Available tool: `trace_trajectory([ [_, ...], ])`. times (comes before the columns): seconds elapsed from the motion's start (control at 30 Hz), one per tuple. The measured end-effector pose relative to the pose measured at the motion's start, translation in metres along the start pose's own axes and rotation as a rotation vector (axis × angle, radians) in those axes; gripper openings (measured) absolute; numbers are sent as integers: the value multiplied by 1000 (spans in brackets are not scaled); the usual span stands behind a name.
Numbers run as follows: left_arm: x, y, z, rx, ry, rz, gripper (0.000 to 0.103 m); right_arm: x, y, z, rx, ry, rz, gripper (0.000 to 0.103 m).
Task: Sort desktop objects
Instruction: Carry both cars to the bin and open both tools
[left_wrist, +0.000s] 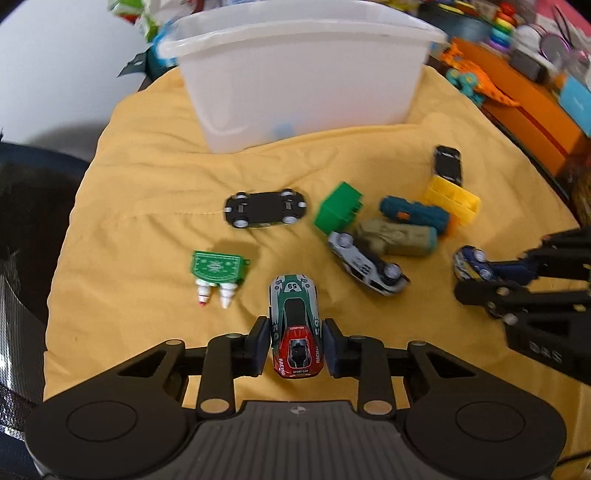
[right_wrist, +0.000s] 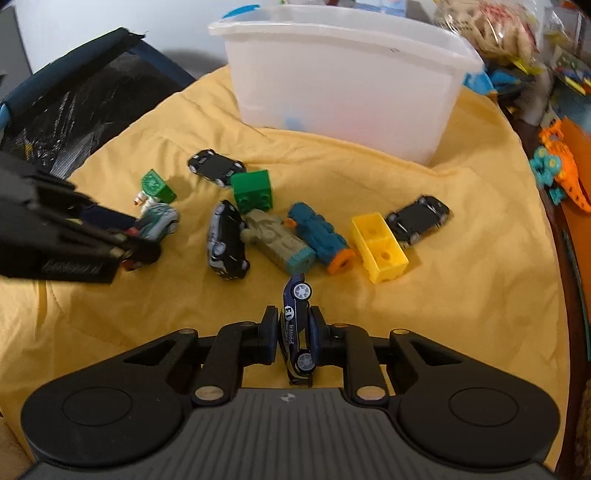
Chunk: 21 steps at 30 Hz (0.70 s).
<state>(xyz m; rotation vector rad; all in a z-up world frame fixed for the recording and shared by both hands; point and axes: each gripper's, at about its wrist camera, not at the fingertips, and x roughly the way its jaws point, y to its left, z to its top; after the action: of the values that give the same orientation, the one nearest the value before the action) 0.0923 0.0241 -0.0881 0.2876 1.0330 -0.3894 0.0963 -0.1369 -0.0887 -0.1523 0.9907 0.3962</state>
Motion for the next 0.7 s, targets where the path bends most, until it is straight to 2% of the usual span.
trace_trajectory([
  [0.1,-3,-7,1,6,-12,-8,34,4,-4,-1,26,7,11,20],
  [0.27,-38,-8,27,29,-114,-25,34,-22,-5,17,5,-54,-19,19],
  [0.43,-71,-4,84,65,-243,-5,34,-55,-14,69,-10,-170,-49,19],
  [0.6,-87,1,141,71,-323,22,34,-68,-26,125,-6,-246,-89,19],
  [0.7,-83,8,170,48,-345,25,34,-66,-35,150,7,-266,-91,19],
])
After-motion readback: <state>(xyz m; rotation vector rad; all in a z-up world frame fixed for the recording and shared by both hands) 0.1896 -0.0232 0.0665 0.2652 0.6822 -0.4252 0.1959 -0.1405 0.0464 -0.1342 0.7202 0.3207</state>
